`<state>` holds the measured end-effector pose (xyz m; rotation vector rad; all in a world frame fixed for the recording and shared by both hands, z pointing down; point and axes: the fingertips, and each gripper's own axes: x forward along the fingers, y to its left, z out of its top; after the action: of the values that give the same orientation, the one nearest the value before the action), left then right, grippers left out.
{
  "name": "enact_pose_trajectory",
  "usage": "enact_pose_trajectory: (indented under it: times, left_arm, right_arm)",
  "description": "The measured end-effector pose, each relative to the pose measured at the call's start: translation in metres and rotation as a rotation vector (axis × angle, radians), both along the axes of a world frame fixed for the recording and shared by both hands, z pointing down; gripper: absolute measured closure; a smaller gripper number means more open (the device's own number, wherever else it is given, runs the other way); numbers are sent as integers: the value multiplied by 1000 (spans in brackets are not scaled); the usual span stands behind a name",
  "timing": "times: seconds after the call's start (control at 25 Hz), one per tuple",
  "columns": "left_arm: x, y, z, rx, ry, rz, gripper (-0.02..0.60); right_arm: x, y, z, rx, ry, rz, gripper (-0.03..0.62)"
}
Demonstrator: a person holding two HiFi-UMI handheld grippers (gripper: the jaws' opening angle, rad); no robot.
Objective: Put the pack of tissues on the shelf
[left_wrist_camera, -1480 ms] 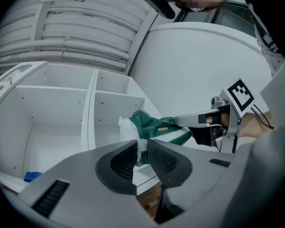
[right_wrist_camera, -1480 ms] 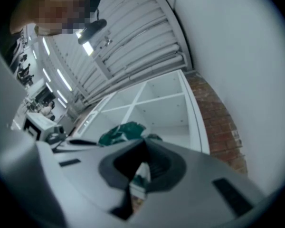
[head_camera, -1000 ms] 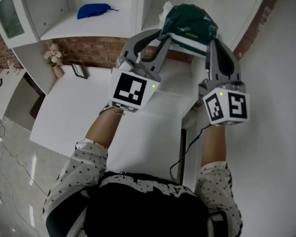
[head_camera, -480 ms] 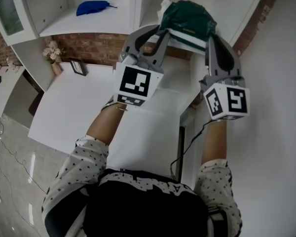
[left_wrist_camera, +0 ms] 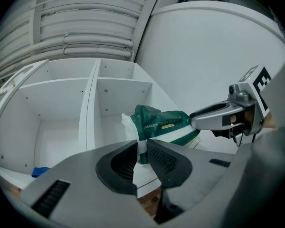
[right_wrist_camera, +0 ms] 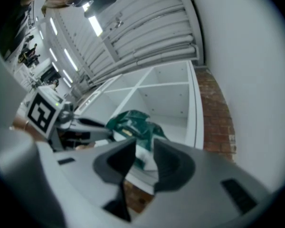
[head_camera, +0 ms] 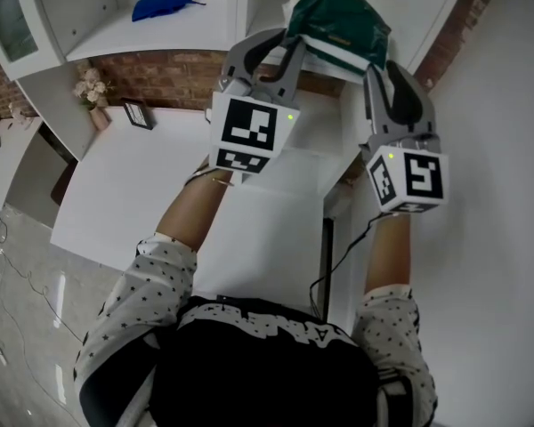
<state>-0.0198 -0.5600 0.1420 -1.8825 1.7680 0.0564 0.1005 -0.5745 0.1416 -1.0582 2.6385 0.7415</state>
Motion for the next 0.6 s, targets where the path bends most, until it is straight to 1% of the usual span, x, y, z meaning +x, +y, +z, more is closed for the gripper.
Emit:
enact_pose_trajectory:
  times: [0.24, 0.44, 0.6]
  left_arm:
    - [1, -5, -1, -8, -19, 7, 488]
    - [2, -11, 1, -15, -69, -1, 471]
    - [0, -14, 2, -29, -94, -7, 460]
  right_arm:
    - [-6, -10, 0, 64, 100, 126, 474]
    - [-6, -19, -1, 57, 110, 157, 476]
    - [-10, -26, 0, 48, 122, 178, 476]
